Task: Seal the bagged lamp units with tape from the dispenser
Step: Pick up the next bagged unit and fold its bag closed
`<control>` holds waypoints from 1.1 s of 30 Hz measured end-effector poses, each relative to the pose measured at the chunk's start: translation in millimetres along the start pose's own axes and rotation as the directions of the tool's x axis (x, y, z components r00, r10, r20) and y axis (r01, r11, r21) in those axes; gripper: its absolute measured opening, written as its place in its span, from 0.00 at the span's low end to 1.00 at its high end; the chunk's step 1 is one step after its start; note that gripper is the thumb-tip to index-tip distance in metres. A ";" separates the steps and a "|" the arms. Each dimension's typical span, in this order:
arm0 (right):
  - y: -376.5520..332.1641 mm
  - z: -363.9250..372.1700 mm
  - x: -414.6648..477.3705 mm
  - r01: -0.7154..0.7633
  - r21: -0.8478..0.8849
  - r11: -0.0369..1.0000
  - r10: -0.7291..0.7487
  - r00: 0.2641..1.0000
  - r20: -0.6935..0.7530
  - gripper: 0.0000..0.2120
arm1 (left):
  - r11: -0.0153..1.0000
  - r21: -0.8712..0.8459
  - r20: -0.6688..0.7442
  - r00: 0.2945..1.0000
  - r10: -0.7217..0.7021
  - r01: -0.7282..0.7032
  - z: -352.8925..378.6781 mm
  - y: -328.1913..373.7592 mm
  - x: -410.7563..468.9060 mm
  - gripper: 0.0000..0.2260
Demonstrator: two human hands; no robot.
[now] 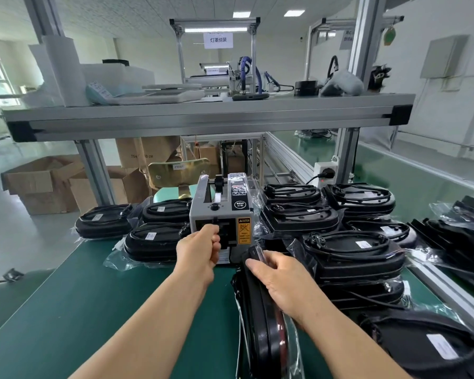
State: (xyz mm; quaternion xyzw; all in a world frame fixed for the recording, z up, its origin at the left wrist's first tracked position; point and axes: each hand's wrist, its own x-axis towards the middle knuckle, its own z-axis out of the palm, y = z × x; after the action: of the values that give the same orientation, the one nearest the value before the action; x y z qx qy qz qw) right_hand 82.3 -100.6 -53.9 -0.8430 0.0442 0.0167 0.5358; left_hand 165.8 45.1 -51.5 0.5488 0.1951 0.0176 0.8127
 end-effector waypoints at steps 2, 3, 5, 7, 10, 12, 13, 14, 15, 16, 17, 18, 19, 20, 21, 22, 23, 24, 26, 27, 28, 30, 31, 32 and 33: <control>0.6 -0.3 -0.1 0.008 -0.011 1.000 -0.009 0.999 -0.031 0.20 | 0.987 0.151 0.286 0.958 0.013 -0.059 -10.0 5.3 -14.7 0.09; 1.2 -0.7 0.6 0.006 0.006 1.000 -0.006 0.999 -0.035 0.17 | 0.969 0.228 0.411 0.911 -0.012 -0.090 -13.4 8.2 -22.1 0.10; 2.1 -1.2 1.4 -0.018 0.059 0.998 0.019 1.000 -0.016 0.13 | 0.913 0.370 0.551 0.832 -0.065 -0.173 -15.0 13.8 -33.9 0.12; 2.4 -0.8 0.7 -0.036 0.090 0.995 0.035 0.999 0.012 0.12 | 0.839 0.479 0.571 0.818 -0.076 -0.257 -12.1 18.2 -38.4 0.10; 2.2 1.0 0.0 -0.040 0.105 0.994 0.038 0.999 0.023 0.13 | 0.767 0.557 0.562 0.824 -0.066 -0.318 -6.4 23.4 -36.4 0.09; 1.5 1.5 -0.2 -0.047 0.112 0.993 0.044 0.999 0.024 0.14 | 0.749 0.581 0.557 0.826 -0.081 -0.319 -5.5 24.9 -33.0 0.09; 1.3 1.5 -0.2 -0.048 0.117 0.992 0.045 0.999 0.026 0.14 | 0.743 0.591 0.554 0.828 -0.090 -0.315 -5.6 25.1 -31.4 0.09; 1.5 1.4 0.1 -0.047 0.122 0.991 0.044 0.999 0.025 0.14 | 0.740 0.597 0.551 0.828 -0.098 -0.310 -5.6 25.0 -30.2 0.09; 1.6 1.3 0.3 -0.045 0.125 0.991 0.043 0.999 0.025 0.14 | 0.739 0.601 0.550 0.829 -0.105 -0.305 -5.8 24.5 -28.9 0.10; 1.7 1.2 0.4 -0.043 0.125 0.991 0.040 0.999 0.026 0.14 | 0.742 0.601 0.549 0.828 -0.111 -0.299 -6.0 23.8 -27.9 0.10; 1.8 1.1 0.5 -0.040 0.124 0.991 0.037 0.999 0.028 0.13 | 0.747 0.598 0.549 0.828 -0.116 -0.291 -6.2 23.3 -27.1 0.10; 2.0 1.0 0.4 -0.039 0.126 0.991 0.035 0.999 0.030 0.12 | 0.751 0.595 0.549 0.827 -0.119 -0.287 -6.3 22.7 -26.4 0.10; 2.0 0.8 0.3 -0.038 0.130 0.991 0.034 0.999 0.033 0.12 | 0.754 0.592 0.550 0.827 -0.119 -0.285 -6.4 22.3 -25.9 0.11; 2.1 0.6 0.3 -0.037 0.130 0.991 0.033 0.999 0.034 0.11 | 0.756 0.590 0.550 0.826 -0.119 -0.285 -6.2 21.8 -25.3 0.11; 2.0 0.2 0.3 -0.034 0.126 0.991 0.030 0.999 0.032 0.11 | 0.757 0.587 0.551 0.826 -0.116 -0.285 -6.2 21.1 -24.7 0.11; 1.8 0.1 0.2 -0.031 0.121 0.992 0.027 0.999 0.029 0.12 | 0.759 0.584 0.552 0.826 -0.113 -0.287 -6.1 20.6 -24.1 0.11; 1.6 -0.1 0.0 -0.028 0.120 0.992 0.025 0.999 0.028 0.12 | 0.760 0.581 0.553 0.826 -0.105 -0.292 -6.3 19.9 -23.6 0.11; 1.3 -0.1 -0.3 -0.026 0.124 0.992 0.023 0.999 0.028 0.11 | 0.758 0.577 0.556 0.826 -0.093 -0.303 -6.3 18.9 -22.9 0.10; 1.3 -0.1 -1.1 -0.025 0.135 0.991 0.021 0.999 0.030 0.11 | 0.748 0.570 0.563 0.825 -0.053 -0.341 -6.7 16.2 -21.8 0.11; 1.2 -0.1 -1.3 -0.023 0.138 0.990 0.019 0.999 0.031 0.10 | 0.741 0.565 0.565 0.824 -0.028 -0.362 -6.8 14.7 -21.3 0.11; 1.4 -0.2 -1.5 -0.022 0.142 0.990 0.017 0.999 0.031 0.10 | 0.734 0.560 0.567 0.824 -0.001 -0.385 -6.8 13.0 -20.7 0.11; 1.4 -0.2 -1.8 -0.023 0.158 0.987 0.018 0.999 0.033 0.09 | 0.709 0.550 0.573 0.817 0.063 -0.440 -7.0 10.0 -20.3 0.12; 1.3 -0.2 -2.2 -0.023 0.165 0.986 0.018 0.999 0.035 0.09 | 0.687 0.552 0.576 0.812 0.095 -0.472 -7.0 9.2 -20.3 0.11; 1.2 -0.2 -2.5 -0.022 0.169 0.985 0.016 0.999 0.037 0.09 | 0.658 0.559 0.579 0.806 0.126 -0.504 -7.1 8.3 -19.9 0.11; 1.1 -0.1 -2.8 -0.020 0.169 0.985 0.014 0.999 0.036 0.09 | 0.628 0.570 0.576 0.803 0.153 -0.529 -7.5 7.2 -19.4 0.11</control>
State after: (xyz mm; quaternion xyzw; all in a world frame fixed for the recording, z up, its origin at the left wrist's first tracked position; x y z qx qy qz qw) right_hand 79.3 -101.0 -54.6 -0.7937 0.0433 0.0322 0.6059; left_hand 146.7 49.9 -41.6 0.8310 -0.1308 -0.0346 0.5395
